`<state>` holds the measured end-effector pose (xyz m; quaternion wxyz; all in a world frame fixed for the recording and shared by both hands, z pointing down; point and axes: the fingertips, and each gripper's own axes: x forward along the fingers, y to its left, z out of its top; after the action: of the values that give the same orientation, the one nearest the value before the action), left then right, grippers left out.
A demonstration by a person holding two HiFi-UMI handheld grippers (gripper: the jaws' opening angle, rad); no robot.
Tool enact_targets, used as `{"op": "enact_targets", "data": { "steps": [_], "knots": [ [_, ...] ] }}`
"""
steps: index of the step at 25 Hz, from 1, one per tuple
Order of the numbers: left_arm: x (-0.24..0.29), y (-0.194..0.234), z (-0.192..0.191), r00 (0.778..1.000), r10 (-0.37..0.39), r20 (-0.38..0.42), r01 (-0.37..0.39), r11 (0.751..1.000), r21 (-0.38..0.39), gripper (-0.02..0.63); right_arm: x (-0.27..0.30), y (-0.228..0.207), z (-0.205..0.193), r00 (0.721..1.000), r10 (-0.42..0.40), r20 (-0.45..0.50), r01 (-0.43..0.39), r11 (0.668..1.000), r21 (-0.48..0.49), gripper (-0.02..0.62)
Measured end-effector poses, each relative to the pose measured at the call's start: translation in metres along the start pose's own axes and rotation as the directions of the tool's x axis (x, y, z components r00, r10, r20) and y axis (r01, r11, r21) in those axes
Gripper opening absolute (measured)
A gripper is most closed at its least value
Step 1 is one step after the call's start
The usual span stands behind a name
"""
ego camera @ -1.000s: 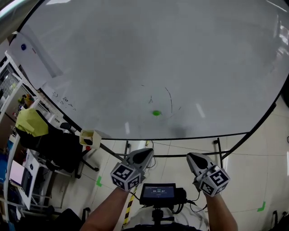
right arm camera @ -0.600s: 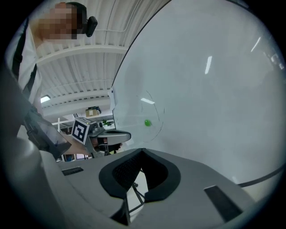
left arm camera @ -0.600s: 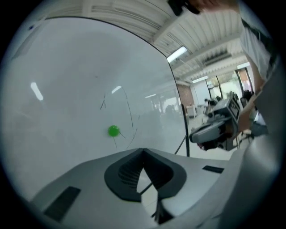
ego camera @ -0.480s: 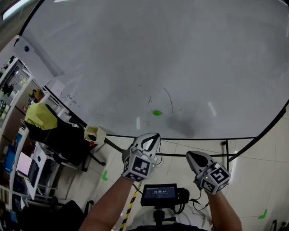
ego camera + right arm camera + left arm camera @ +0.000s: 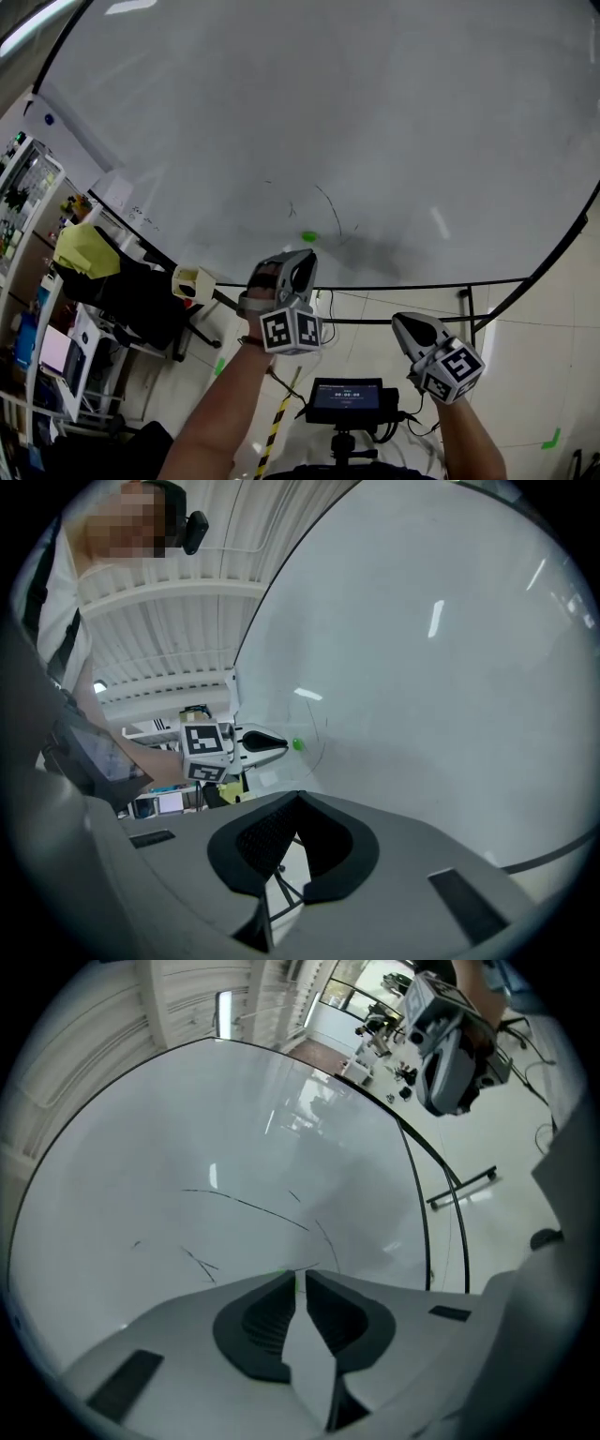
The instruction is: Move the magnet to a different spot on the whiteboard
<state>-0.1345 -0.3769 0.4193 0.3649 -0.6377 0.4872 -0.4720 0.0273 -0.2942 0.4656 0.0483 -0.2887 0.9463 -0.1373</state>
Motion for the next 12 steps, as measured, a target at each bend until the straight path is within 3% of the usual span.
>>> {"op": "enact_targets", "data": {
  "steps": [5, 7, 12],
  "knots": [
    [0.007, 0.007, -0.002, 0.999, 0.035, -0.034, -0.028, 0.984, 0.174, 0.066, -0.024, -0.02, 0.007, 0.998, -0.056, 0.017, 0.057, 0.998, -0.005, 0.028],
    [0.011, 0.004, -0.004, 0.999, 0.023, -0.044, -0.012, 0.972, 0.236, 0.107, -0.027, -0.026, 0.011, 0.997, -0.071, 0.024, 0.071, 0.997, -0.016, 0.028],
    [0.02, 0.004, -0.015, 0.996, 0.03, -0.084, -0.007, 0.964, 0.267, 0.153, -0.025, -0.025, 0.018, 0.997, -0.069, 0.025, 0.07, 0.996, -0.052, 0.028]
  ]
}}
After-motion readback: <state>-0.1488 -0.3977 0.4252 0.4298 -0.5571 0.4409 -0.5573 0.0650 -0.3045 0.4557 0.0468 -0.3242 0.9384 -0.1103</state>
